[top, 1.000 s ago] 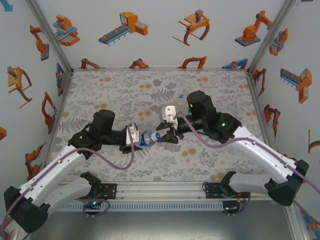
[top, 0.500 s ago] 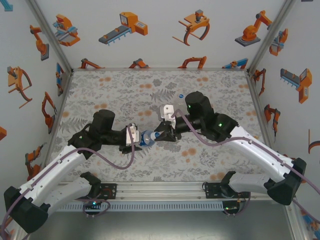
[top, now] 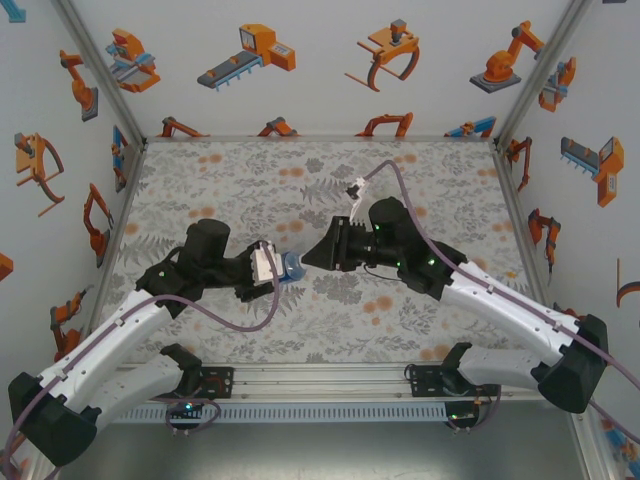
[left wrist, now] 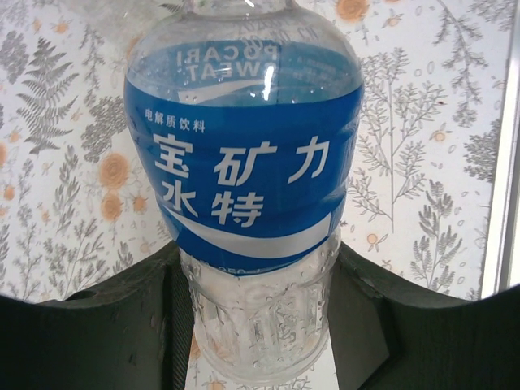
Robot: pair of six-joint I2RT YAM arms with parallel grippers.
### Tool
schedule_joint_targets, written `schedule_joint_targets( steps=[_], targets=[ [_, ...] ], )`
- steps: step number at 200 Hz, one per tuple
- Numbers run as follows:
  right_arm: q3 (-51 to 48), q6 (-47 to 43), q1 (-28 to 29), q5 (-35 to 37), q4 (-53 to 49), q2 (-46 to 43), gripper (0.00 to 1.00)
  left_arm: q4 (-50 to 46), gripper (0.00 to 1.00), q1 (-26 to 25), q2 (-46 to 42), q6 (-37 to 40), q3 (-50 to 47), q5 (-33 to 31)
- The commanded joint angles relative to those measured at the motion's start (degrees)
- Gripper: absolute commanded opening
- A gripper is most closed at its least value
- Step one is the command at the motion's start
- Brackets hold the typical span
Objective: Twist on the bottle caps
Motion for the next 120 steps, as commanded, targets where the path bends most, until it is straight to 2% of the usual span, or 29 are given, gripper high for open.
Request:
schedule_joint_targets(
  steps=[1,10,20,50,57,66,71,120],
  targets=[
    [-1.03,18.11,0.00,4.39,1.03,1.47,0.00,3.12,0.00,-0.59,-0.71,-0.77,1.54,-1.13],
    [-0.17,17.98,-0.05,4.00,0.21,2.06,0.00,3.12,0.00,-0.55,-0.53,-0.90,1.59,-1.61],
    [0.56,17.48,-0.01,3.43,-0.38,2.72,0.00,3.13,0.07,-0.59,-0.44,-1.07,1.63,-1.84],
    [1.73,15.68,-0.08,2.63,-0.58,4.36,0.00,3.72,0.41,-0.57,-0.68,-1.62,1.38,-2.71],
    [2.24,14.46,-0.21,2.65,-0.97,4.77,0.00,3.73,0.64,-0.52,-0.70,-1.78,1.49,-3.01],
    [3.03,12.71,-0.40,2.86,-2.01,5.31,0.00,3.74,1.00,-0.54,-0.70,-1.96,1.54,-3.44],
    [3.68,11.22,-0.47,3.13,-3.11,5.79,0.00,3.66,0.97,-0.60,-0.71,-2.02,1.54,-3.66],
    [14.85,-7.93,-3.50,7.96,-18.37,13.73,0.00,4.14,0.97,-0.58,-1.37,-2.84,1.48,-5.40]
  ],
)
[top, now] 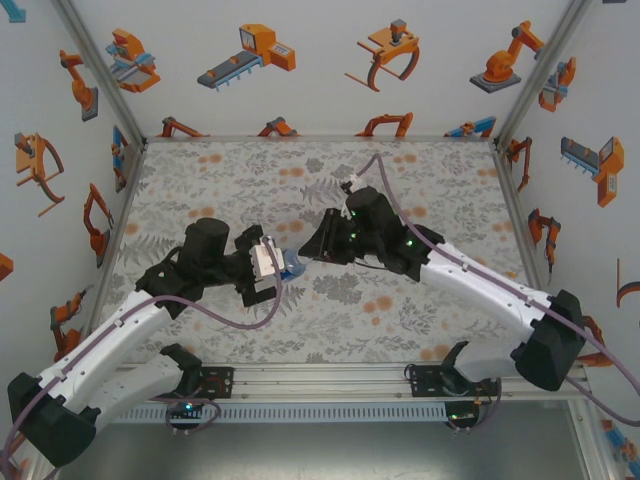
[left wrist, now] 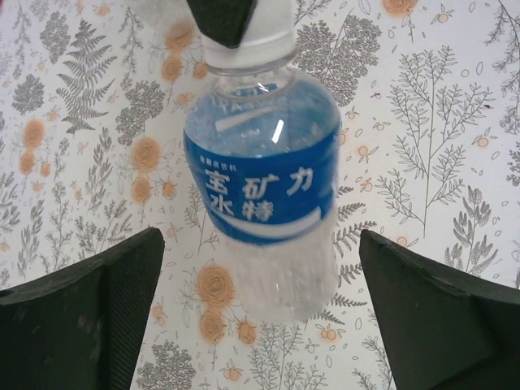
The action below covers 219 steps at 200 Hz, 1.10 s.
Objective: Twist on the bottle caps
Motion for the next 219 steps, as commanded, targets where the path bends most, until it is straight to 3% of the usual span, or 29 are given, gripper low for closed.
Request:
schedule_joint_targets(
  steps=[1,51,109,156,219],
  targets=[
    [6.43,-12.07,-1.93,3.81,-8.67,3.22,0.00,1.56,0.97,-0.22,-1.12,-1.13,1.42,-0.46],
    [20.36,-29.61,-6.94,7.63,-18.26,16.94,0.00,2.46,0.97,-0.06,-0.52,-3.61,1.90,-2.35],
    [40.26,-41.52,-9.83,13.43,-29.31,32.25,0.00,3.11,0.97,-0.23,0.41,-6.24,2.29,-4.17],
    [47.90,-44.73,-11.49,14.34,-32.13,38.67,0.00,3.29,0.97,-0.19,0.95,-6.17,2.19,-3.09],
    [50.73,-45.29,-11.78,14.25,-30.59,41.90,0.00,3.29,0.97,-0.18,1.24,-6.23,2.21,-3.56]
  ],
)
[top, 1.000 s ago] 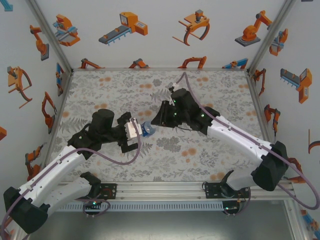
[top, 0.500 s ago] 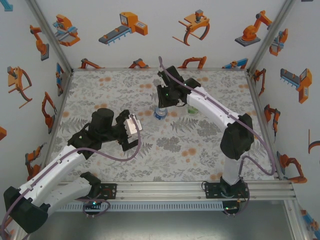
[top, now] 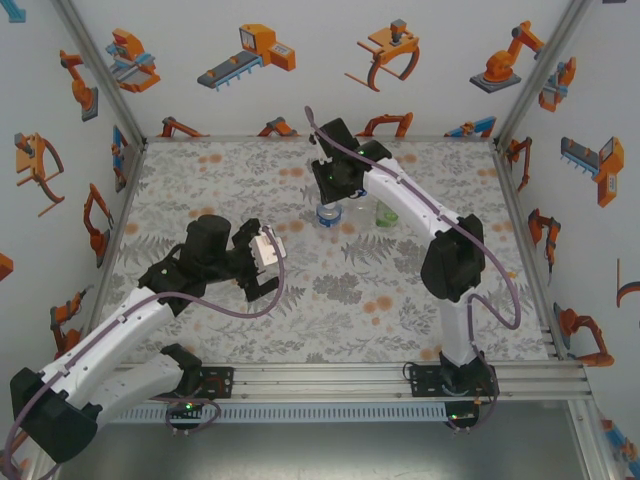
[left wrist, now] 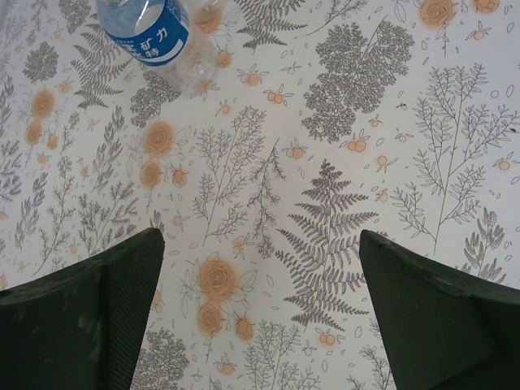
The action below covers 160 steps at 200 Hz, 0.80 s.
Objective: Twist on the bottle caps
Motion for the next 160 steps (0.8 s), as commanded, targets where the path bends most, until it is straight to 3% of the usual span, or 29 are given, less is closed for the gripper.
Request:
schedule_joint_targets(
  steps=[1,87,122,160],
  targets=[
    [1.74,-1.32,-0.13,1.03,-0.86,1.06,0.00,0.97,0.97,-0.16,-0.25,-0.83,1.68,0.36],
    [1.90,-1.28,-0.13,2.52,-0.07,1.05,0.00,0.77,0.97,-0.23,-0.09,-0.65,1.76,0.93],
    [1.98,-1.22,-0.13,2.26,-0.50,0.93,0.34,0.73,0.97,-0.21,-0.26,-0.61,1.76,0.92],
    [3.60,-1.40,-0.21,2.92,-0.77,-1.04,0.48,2.91,0.97,0.31,-0.41,-1.80,0.89,0.01]
  ],
)
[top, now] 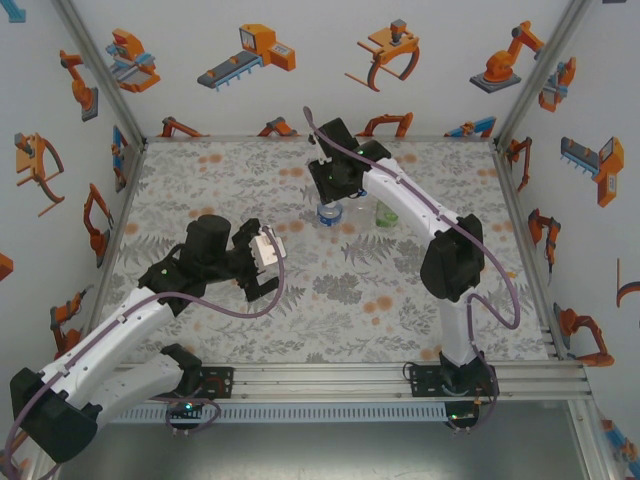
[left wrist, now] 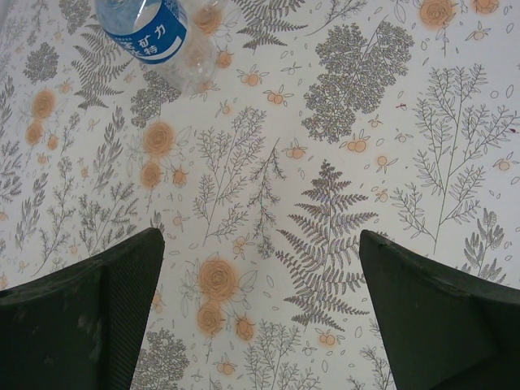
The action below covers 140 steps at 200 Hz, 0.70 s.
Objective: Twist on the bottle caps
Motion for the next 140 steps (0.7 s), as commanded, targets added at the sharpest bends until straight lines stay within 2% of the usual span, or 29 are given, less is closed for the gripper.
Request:
schedule_joint_targets(
  steps=[1,33,64,90,108,118,140],
  targets=[
    [3.12,-0.49,-0.21,1.68,-0.73,-1.30,0.48,3.11,0.97,0.35,-0.44,-1.91,0.80,-0.08],
    [2.01,-0.73,-0.98,3.15,-0.64,-5.11,0.57,8.36,0.97,2.99,-0.24,-6.55,0.60,-0.40],
    [-2.42,-1.56,-3.93,5.17,-0.29,-10.56,0.61,14.24,0.97,3.30,0.75,-13.37,-1.31,-9.99],
    [-11.07,-2.84,-7.94,8.45,2.69,-17.29,0.79,20.70,0.97,5.07,1.17,-20.25,-5.30,-21.48],
    [-18.47,-3.24,-11.45,10.80,5.92,-22.14,0.88,24.81,0.97,8.42,1.34,-24.11,-8.82,-25.98],
    [-23.12,-2.97,-13.88,11.24,8.18,-25.00,0.99,26.73,0.97,10.09,1.43,-25.31,-10.70,-27.88],
    [-32.90,-1.59,-19.55,11.88,13.42,-30.83,0.99,29.68,0.97,12.93,1.83,-25.87,-14.22,-30.64]
  ],
)
